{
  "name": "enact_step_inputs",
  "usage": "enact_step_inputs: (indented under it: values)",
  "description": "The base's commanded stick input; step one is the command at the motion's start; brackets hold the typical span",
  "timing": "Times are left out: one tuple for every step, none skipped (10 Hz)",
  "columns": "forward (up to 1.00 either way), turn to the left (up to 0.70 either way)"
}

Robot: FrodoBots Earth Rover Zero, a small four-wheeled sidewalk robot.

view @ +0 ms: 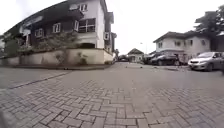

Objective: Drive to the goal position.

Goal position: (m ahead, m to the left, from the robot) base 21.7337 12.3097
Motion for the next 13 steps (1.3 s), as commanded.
enact_step_inputs:
  values:
    - [0.7, 0.0]
    - [0.7, 0.0]
    - [0.7, 0.0]
    - [0.7, 0.0]
    - [0.7, 0.0]
    - [0.7, 0.0]
    - [0.7, 0.0]
    - [0.7, 0.0]
    - [0.7, 0.0]
    - [0.7, 0.0]
    - [0.7, -0.01]
    - [0.7, -0.06]
    - [0.7, -0.19]
